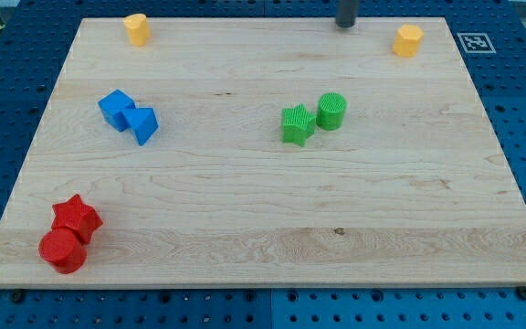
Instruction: Move the yellow hexagon towards left side
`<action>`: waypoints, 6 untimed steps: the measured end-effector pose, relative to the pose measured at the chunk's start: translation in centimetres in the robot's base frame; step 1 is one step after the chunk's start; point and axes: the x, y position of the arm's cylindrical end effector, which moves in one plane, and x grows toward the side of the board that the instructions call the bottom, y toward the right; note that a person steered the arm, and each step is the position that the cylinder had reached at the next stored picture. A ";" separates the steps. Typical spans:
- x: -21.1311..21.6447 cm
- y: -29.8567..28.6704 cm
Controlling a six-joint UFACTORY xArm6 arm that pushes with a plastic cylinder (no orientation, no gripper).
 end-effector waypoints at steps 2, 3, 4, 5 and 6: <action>0.0 8.9; 1.3 12.3; 4.2 11.7; 4.6 7.8; 4.6 6.1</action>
